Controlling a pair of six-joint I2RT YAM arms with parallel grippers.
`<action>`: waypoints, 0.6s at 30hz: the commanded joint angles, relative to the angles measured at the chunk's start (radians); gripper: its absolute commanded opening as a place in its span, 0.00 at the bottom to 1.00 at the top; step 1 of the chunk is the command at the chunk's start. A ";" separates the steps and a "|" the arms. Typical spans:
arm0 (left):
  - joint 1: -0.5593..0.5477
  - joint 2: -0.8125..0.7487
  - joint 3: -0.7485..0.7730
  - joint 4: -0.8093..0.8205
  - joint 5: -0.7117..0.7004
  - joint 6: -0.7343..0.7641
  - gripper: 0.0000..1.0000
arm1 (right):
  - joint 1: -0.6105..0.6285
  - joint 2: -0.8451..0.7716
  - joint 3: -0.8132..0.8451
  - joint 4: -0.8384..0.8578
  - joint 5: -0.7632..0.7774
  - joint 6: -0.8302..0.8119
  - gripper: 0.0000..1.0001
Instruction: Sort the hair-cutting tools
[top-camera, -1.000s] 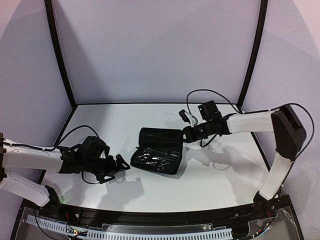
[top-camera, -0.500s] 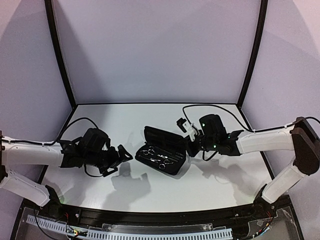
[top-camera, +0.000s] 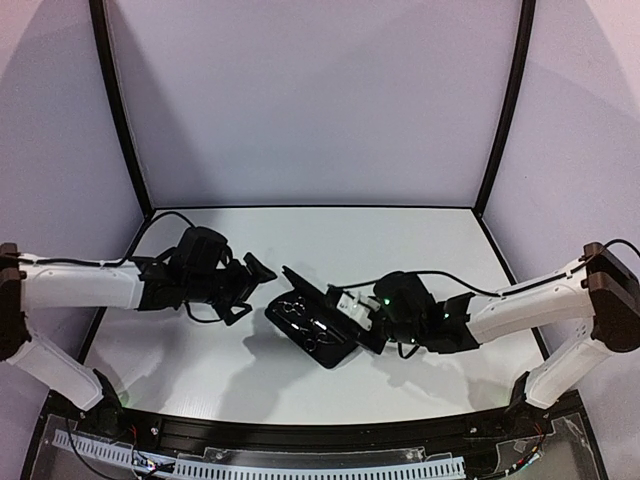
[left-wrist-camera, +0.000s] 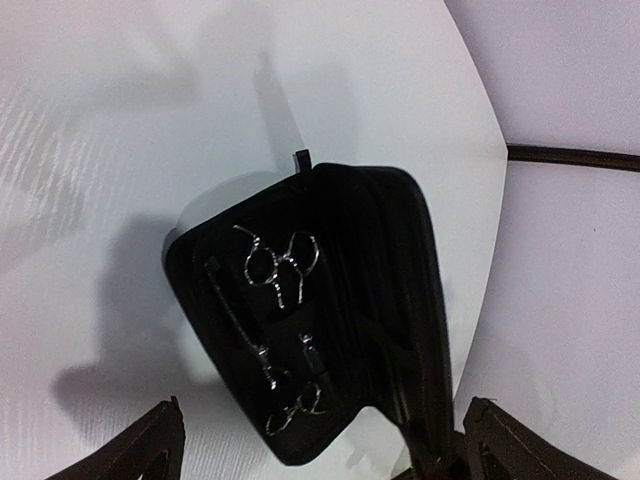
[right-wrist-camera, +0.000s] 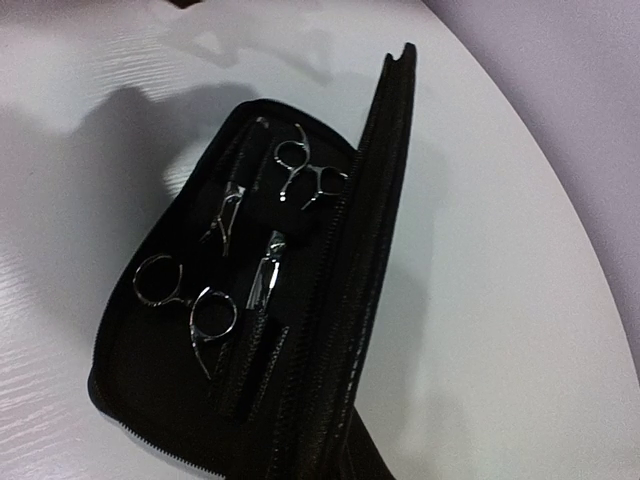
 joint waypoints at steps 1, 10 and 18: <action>0.007 0.089 0.073 0.037 0.039 -0.022 0.99 | 0.066 0.036 0.019 -0.009 0.070 -0.054 0.19; 0.007 0.194 0.157 -0.005 0.075 0.012 0.96 | 0.152 0.093 0.070 -0.072 0.085 -0.064 0.37; 0.007 0.222 0.191 -0.219 0.047 0.069 0.92 | 0.168 0.179 0.143 -0.176 -0.065 0.012 0.61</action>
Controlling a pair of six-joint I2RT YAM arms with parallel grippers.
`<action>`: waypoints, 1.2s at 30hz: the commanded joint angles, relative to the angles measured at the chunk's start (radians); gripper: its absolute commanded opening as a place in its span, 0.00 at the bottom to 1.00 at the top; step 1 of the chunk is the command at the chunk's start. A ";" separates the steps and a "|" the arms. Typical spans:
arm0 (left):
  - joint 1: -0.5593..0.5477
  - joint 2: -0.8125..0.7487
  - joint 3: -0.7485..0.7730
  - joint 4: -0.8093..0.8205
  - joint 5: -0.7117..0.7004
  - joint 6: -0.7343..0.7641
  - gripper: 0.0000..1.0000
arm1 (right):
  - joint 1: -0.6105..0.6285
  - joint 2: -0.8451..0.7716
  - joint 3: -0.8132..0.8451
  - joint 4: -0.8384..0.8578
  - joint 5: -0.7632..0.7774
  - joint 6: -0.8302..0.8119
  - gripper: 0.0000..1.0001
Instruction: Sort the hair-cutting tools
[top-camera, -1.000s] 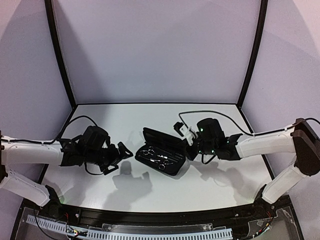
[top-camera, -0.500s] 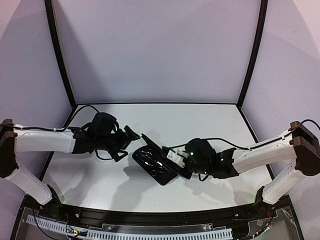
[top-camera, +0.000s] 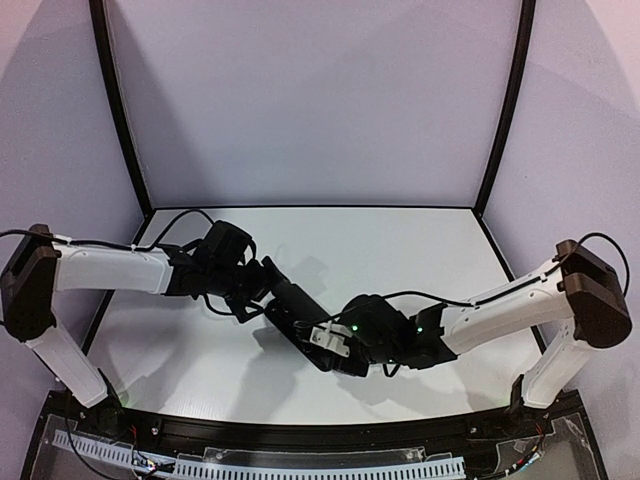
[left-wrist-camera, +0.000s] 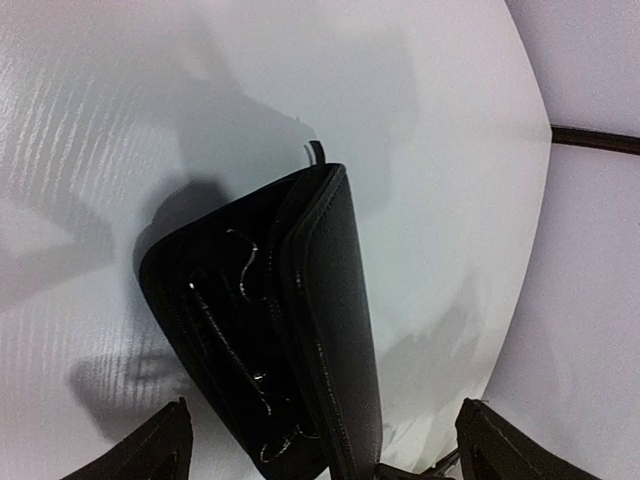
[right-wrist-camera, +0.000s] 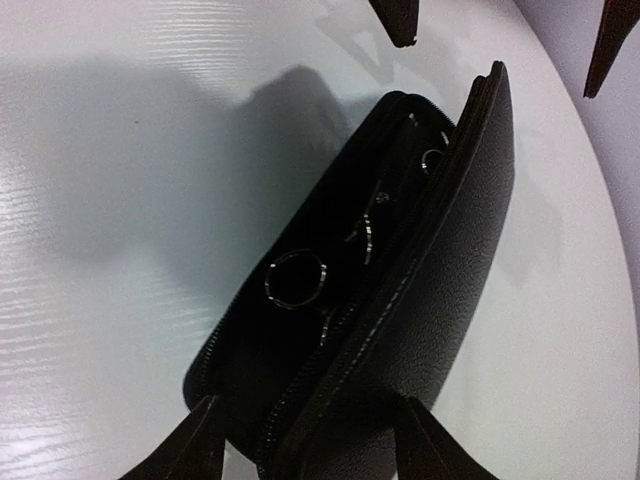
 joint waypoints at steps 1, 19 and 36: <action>0.003 0.025 0.024 -0.151 -0.011 0.050 0.92 | 0.012 0.055 0.044 -0.063 -0.117 0.063 0.64; -0.014 0.171 0.037 -0.094 0.034 0.074 0.47 | 0.009 0.079 0.068 -0.079 -0.224 0.250 0.81; -0.014 0.281 0.124 -0.153 0.013 0.198 0.26 | -0.463 -0.036 0.224 -0.312 -0.710 0.839 0.99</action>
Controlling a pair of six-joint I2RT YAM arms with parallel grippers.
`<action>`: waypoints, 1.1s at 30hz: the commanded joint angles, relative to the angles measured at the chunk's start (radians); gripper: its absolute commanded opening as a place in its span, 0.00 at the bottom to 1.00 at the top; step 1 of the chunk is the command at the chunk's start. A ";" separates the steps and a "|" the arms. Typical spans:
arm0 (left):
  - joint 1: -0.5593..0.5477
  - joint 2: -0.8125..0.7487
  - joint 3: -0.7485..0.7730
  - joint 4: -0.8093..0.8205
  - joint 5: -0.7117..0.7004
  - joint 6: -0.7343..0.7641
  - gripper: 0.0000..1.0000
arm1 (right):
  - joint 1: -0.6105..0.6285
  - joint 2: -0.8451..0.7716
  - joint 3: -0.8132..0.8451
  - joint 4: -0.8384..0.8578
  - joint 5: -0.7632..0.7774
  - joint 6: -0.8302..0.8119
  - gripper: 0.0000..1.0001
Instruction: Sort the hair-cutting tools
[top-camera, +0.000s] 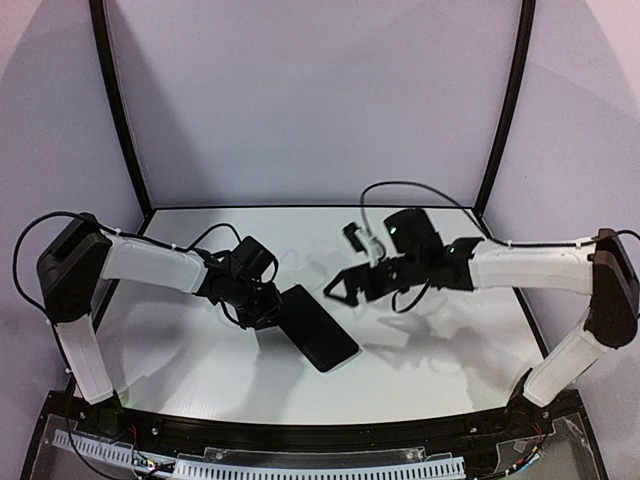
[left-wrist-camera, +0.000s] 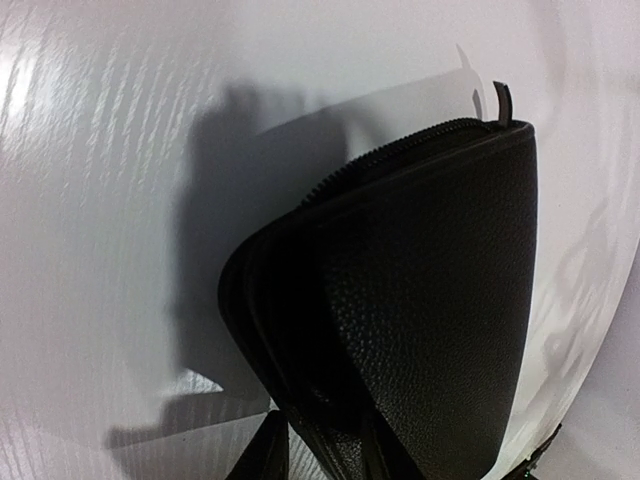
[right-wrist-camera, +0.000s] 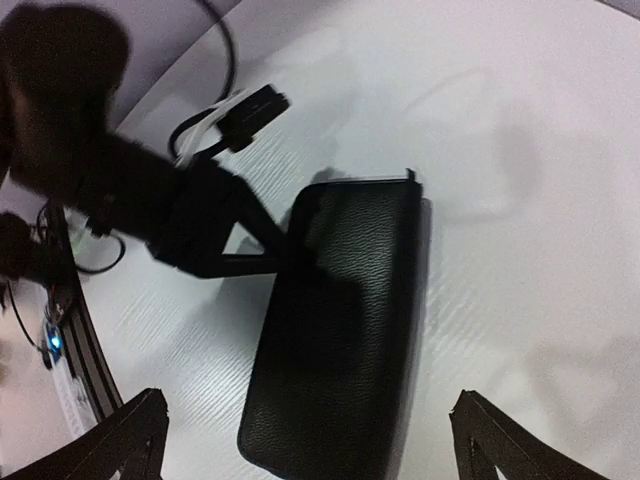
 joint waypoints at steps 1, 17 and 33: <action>-0.002 0.052 0.026 -0.031 -0.009 0.072 0.26 | -0.122 0.091 0.056 -0.150 -0.227 0.198 0.99; -0.003 0.114 0.051 -0.001 0.071 0.111 0.26 | -0.179 0.449 0.151 -0.051 -0.449 0.350 0.83; -0.003 0.165 0.045 0.023 0.128 0.101 0.24 | -0.166 0.522 0.075 0.509 -0.628 0.653 0.61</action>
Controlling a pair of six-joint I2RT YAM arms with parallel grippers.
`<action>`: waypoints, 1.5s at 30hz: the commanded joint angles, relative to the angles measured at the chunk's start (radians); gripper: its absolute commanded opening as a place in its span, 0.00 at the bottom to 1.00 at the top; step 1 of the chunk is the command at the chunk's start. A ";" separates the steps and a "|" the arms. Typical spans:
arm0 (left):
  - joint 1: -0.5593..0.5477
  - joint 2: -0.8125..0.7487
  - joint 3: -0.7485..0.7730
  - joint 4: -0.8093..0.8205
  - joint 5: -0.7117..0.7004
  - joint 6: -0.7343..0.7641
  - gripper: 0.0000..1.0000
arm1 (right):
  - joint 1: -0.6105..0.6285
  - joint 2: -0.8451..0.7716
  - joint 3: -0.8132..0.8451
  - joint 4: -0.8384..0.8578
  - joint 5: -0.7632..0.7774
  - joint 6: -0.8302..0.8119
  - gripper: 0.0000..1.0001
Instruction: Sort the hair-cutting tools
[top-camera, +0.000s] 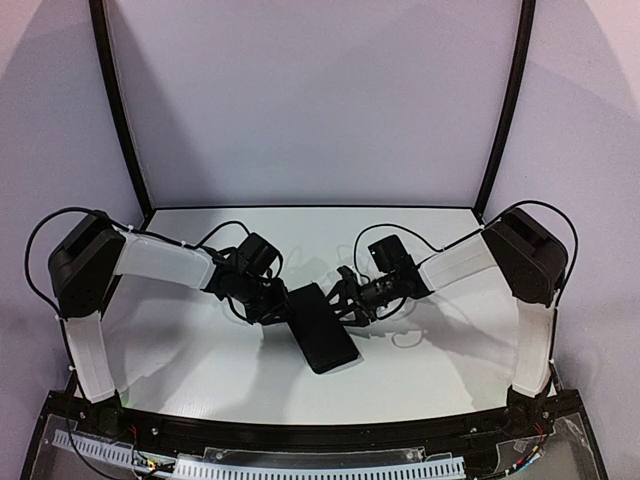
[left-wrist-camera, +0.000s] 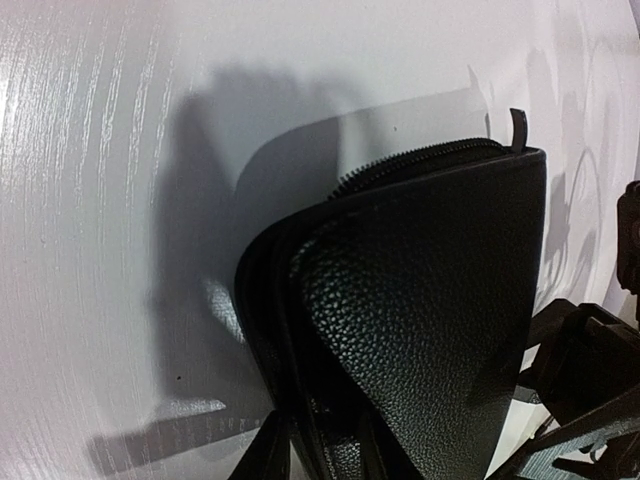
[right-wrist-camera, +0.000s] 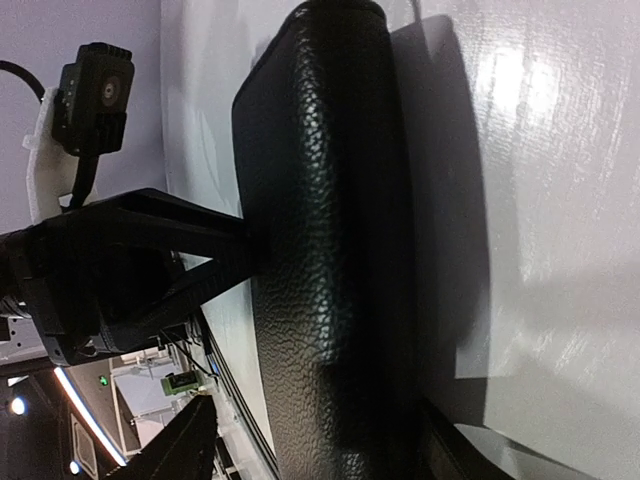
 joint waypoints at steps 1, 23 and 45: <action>-0.017 0.086 -0.015 -0.020 0.036 0.006 0.24 | 0.029 0.026 0.007 0.232 -0.063 0.082 0.60; -0.017 -0.106 0.019 -0.050 -0.036 0.115 0.61 | 0.059 -0.131 0.049 0.162 0.030 0.000 0.00; -0.121 -0.731 -0.320 0.591 -0.007 0.215 0.99 | 0.114 -0.678 -0.116 0.581 0.759 0.202 0.00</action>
